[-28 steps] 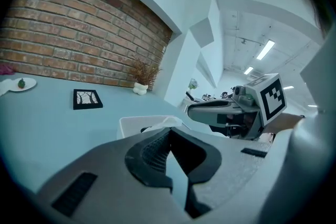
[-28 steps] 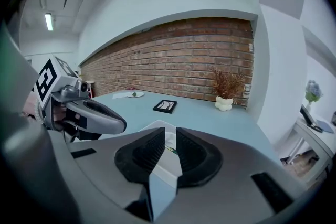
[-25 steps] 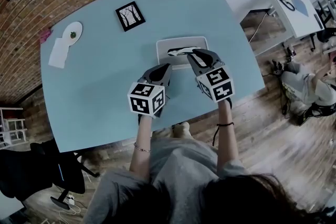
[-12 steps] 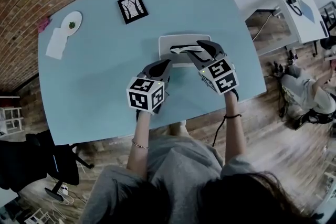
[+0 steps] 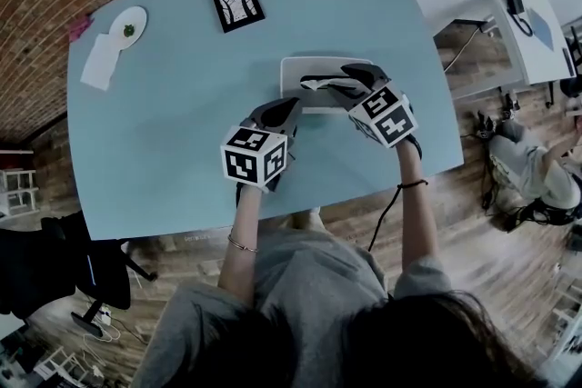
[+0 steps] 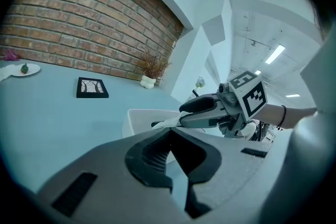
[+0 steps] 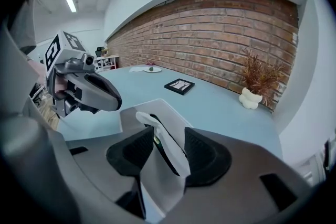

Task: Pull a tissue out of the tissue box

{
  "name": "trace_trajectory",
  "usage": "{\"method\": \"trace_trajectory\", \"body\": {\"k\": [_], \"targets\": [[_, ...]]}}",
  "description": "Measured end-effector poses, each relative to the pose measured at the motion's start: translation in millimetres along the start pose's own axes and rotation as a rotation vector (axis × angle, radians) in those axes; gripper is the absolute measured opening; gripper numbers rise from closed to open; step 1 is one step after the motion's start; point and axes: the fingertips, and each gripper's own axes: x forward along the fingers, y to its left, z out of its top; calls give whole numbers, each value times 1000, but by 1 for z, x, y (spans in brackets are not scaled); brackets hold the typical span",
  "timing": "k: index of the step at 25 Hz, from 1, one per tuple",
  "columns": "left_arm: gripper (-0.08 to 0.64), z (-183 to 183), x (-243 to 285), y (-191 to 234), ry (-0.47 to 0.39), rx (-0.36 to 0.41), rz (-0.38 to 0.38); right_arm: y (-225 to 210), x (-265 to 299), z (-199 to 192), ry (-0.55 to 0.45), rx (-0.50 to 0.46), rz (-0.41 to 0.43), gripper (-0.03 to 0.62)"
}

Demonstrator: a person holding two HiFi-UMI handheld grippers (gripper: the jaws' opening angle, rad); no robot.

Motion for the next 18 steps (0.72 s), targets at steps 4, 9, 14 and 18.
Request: {"method": "trace_trajectory", "body": {"k": [4, 9, 14, 18], "targets": [[3, 0, 1, 2, 3, -7, 8, 2, 7, -1, 33, -7, 21, 150], [3, 2, 0, 5, 0, -10, 16, 6, 10, -3, 48, -53, 24, 32], [3, 1, 0, 7, 3, -12, 23, 9, 11, -1, 62, -90, 41, 3], [3, 0, 1, 7, 7, -11, 22, 7, 10, 2, 56, -54, 42, 2]]}}
